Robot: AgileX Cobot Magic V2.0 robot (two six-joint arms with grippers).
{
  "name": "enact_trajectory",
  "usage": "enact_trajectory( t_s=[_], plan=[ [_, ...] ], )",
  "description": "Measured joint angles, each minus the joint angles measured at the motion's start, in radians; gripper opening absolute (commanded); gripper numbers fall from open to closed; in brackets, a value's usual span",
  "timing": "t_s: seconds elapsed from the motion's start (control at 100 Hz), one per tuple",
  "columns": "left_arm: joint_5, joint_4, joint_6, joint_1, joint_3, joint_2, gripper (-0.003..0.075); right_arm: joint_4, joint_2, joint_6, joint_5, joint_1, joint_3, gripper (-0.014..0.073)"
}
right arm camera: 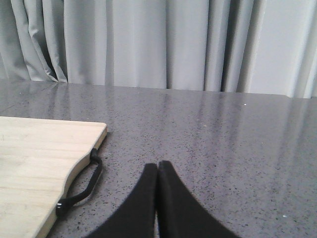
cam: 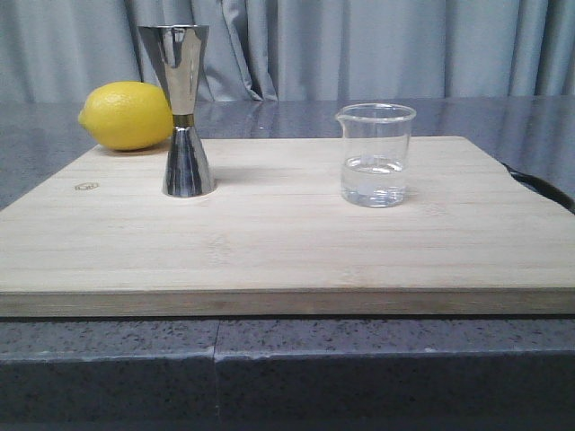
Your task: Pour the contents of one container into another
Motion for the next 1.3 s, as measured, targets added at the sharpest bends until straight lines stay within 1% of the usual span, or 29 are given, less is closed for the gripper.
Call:
enact_trajectory(
  t_s=[0.75,0.93,1.02,1.11,1.3],
  plan=[
    [-0.015,-0.002,0.000,0.000,0.000,0.000,-0.0019,0.003,0.000,0.000,0.000,0.000,0.000,-0.0057],
    [-0.069,-0.015,0.000,0.000,-0.007,0.000,-0.0019,0.083,0.000,0.000,0.005,0.000,0.000,-0.0057],
    [-0.065,-0.018,0.000,0.000,-0.043,0.000,-0.0019,0.106,0.000,0.000,0.072,0.000,-0.032,-0.0057],
    [-0.045,-0.019,0.000,0.000,-0.115,0.000,-0.0019,0.110,0.000,0.000,0.155,0.000,-0.103,-0.0057],
    [0.095,-0.019,0.000,0.000,-0.301,0.034,-0.0019,0.093,0.023,0.000,0.307,0.000,-0.269,-0.0057]
  ],
)
